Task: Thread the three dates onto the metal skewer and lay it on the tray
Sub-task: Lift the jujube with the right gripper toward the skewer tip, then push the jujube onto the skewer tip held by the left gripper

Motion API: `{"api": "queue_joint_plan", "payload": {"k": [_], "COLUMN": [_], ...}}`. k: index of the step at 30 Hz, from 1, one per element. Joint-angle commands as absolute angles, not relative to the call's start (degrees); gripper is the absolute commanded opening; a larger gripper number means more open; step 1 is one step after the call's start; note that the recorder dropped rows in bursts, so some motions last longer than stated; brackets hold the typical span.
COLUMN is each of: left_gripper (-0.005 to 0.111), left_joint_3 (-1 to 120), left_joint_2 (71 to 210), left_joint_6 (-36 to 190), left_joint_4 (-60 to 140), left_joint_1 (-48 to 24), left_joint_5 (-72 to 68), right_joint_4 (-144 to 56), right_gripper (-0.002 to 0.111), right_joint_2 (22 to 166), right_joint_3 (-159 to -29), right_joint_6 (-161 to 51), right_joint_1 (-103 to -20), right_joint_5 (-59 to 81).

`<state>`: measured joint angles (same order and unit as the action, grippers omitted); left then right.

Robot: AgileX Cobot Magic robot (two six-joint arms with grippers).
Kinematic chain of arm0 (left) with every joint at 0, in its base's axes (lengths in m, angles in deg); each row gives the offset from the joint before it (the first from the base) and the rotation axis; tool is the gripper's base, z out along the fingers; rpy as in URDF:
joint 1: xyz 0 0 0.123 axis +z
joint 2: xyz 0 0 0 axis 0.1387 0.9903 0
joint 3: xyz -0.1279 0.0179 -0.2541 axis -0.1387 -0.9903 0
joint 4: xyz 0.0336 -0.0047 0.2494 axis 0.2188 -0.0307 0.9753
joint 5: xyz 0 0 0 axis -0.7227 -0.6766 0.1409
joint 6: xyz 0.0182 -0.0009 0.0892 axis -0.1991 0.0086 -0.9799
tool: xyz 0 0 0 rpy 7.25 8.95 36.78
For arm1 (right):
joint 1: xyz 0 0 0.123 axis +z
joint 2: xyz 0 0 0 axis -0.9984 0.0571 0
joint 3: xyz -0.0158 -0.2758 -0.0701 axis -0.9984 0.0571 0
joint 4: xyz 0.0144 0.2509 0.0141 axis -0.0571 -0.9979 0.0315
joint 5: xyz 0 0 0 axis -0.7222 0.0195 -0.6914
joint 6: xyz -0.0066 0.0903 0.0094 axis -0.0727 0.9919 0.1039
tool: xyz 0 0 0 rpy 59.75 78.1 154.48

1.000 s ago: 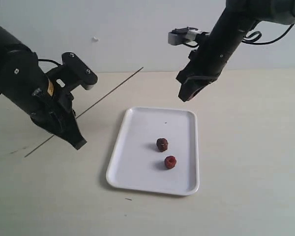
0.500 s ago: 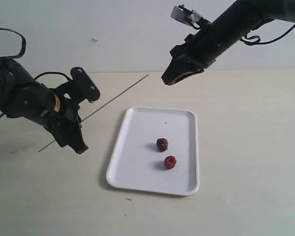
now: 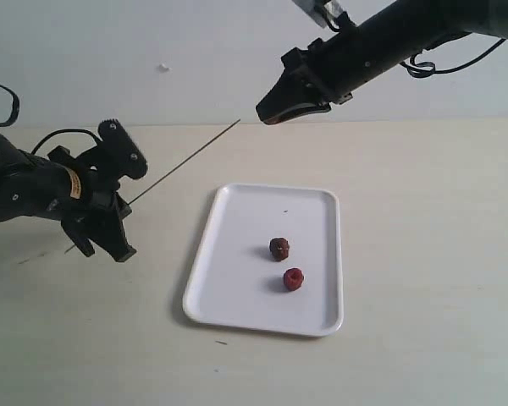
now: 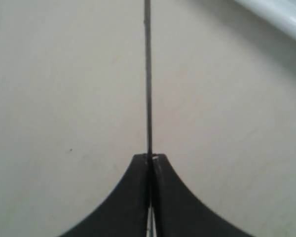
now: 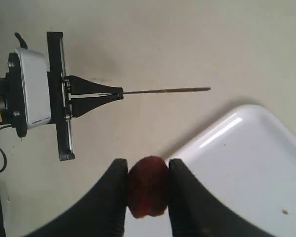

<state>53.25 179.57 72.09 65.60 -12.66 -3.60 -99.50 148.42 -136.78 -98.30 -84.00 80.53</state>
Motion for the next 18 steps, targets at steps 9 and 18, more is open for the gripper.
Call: {"api": "queue_joint_plan", "payload": {"k": [9, 18], "left_gripper": [0.0, 0.0], "left_joint_3": [51.64, 48.77], "left_joint_2": [179.14, 177.46], "left_joint_6": [71.65, 71.76], "left_joint_4": [67.27, 69.37], "left_joint_1": [-12.61, -13.76], "left_joint_5": [1.44, 8.95], "right_joint_4": [-103.69, -102.02], "right_gripper": [0.027, 0.027], "right_joint_2": [147.52, 147.52], "right_joint_3": [-137.21, -137.21], "right_joint_6": [-97.74, -97.68], "right_joint_1": [-84.36, -88.22], "right_joint_5": [80.73, 80.73]}}
